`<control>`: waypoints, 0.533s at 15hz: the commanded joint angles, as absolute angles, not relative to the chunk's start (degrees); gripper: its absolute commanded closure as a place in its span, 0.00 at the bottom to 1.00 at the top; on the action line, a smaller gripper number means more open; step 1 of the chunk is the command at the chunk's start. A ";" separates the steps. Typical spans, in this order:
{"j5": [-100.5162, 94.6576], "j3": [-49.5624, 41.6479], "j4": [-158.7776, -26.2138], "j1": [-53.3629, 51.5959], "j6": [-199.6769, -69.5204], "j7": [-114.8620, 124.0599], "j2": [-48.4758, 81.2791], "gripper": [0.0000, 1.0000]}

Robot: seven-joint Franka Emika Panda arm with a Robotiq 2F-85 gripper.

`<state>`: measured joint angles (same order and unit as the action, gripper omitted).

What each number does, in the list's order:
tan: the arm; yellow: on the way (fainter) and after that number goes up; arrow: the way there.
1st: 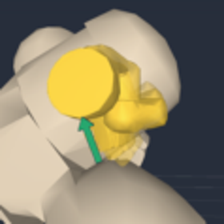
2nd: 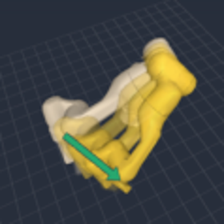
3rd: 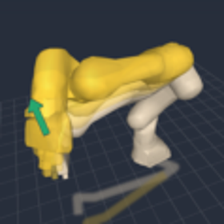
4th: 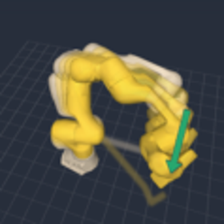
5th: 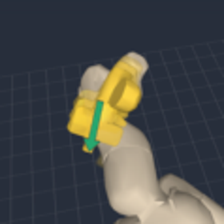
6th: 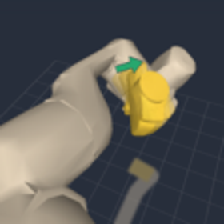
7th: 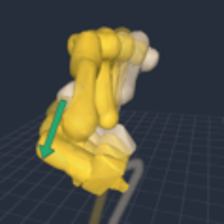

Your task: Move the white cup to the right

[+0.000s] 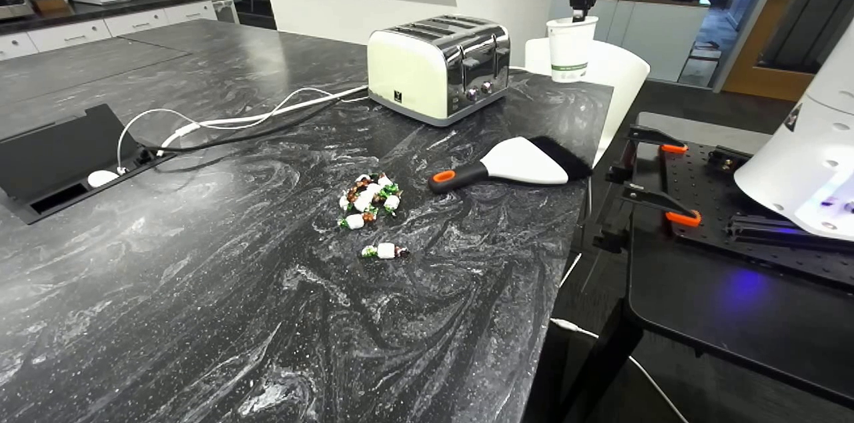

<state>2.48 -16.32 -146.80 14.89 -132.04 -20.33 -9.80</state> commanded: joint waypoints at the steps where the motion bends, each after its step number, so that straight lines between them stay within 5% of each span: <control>1: 2.25 -17.08 -149.71 15.99 -139.54 -13.87 -7.45 0.99; 8: -4.91 -16.88 -154.08 17.06 -159.18 -0.53 -0.60 0.99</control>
